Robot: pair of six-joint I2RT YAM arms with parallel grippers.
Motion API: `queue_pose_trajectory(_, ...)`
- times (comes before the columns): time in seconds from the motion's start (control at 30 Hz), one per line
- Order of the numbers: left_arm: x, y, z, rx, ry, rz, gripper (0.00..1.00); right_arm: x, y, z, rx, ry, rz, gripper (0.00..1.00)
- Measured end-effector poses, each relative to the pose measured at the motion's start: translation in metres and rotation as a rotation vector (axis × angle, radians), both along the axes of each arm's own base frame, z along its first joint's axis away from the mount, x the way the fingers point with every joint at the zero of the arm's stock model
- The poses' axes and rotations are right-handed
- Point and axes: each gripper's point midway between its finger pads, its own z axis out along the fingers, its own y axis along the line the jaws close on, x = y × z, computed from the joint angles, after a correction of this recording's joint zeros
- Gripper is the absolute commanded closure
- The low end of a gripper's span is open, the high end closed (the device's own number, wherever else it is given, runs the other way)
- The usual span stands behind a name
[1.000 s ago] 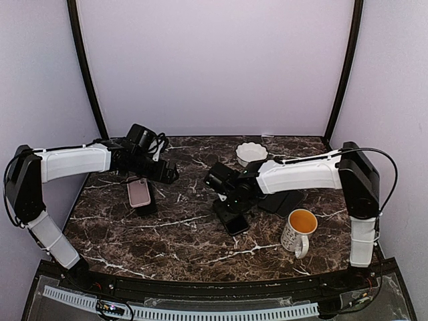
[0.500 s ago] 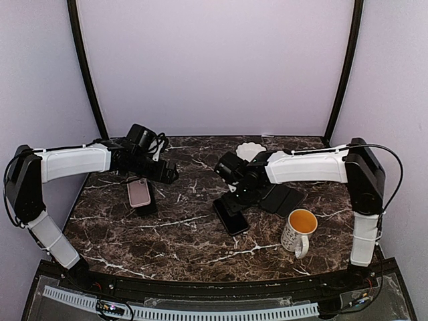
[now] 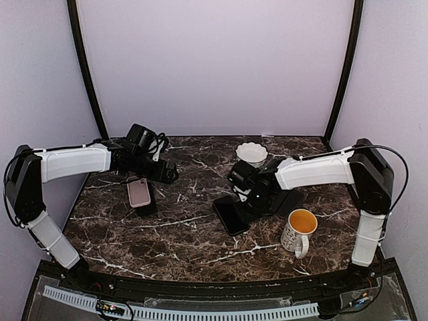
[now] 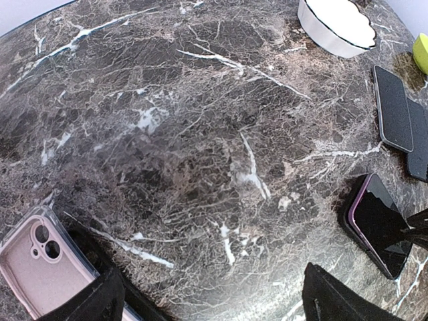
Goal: Put the phone into the phone case
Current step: Press the top right corner of the phone case, then pick up the phone with the phone case at the center of the board.
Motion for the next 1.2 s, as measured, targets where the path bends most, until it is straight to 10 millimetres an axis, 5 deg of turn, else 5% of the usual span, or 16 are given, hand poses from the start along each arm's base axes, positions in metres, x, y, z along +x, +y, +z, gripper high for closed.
queue_pose_trajectory(0.2, 0.000, 0.000, 0.000, 0.002, -0.001, -0.002, 0.05, -0.003, -0.001, -0.001, 0.011, 0.003, 0.003, 0.73)
queue_pose_trajectory(0.33, 0.000, 0.000, 0.000, 0.003, -0.002, -0.005, 0.05, 0.000, -0.007, 0.003, -0.042, -0.019, 0.001, 0.20)
queue_pose_trajectory(0.4, 0.000, 0.000, 0.000, 0.004, -0.002, -0.005, 0.05, 0.004, -0.007, 0.009, -0.066, -0.041, 0.002, 0.02)
queue_pose_trajectory(0.63, 0.000, 0.000, 0.000, 0.004, -0.002, -0.005, 0.05, 0.000, 0.033, 0.034, 0.000, -0.095, 0.070, 0.02)
queue_pose_trajectory(0.97, 0.000, 0.000, 0.000, 0.004, -0.002, -0.005, 0.05, -0.007, 0.037, -0.008, -0.051, -0.024, 0.066, 0.02)
queue_pose_trajectory(1.2, 0.000, 0.000, 0.000, 0.005, -0.003, -0.007, 0.05, -0.006, 0.037, -0.010, -0.062, -0.038, 0.055, 0.14)
